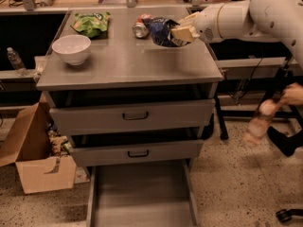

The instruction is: Place blue chip bag into bottom drawer

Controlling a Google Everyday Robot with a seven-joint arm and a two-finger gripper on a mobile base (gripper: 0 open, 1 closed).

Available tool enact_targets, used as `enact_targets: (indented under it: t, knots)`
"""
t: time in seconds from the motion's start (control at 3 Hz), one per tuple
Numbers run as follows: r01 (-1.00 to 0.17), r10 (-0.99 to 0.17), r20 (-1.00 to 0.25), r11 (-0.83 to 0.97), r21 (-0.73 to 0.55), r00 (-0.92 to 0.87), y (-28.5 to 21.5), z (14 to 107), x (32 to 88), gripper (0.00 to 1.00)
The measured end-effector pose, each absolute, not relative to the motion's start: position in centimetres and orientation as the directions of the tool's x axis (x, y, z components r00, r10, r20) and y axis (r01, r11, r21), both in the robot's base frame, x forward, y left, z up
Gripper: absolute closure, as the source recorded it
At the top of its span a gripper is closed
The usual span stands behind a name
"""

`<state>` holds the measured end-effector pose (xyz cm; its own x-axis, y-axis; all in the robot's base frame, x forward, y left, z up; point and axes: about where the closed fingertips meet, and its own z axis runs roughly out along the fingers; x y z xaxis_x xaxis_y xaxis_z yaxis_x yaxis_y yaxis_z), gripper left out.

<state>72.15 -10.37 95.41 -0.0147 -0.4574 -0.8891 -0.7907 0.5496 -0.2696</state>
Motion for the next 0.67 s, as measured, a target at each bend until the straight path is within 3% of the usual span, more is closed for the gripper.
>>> enact_targets:
  t: [0.67]
  knots:
    - [-0.887, -0.484, -0.872, 0.366, -0.281, 0.076, -8.2, 93.4, 68.9, 1.0]
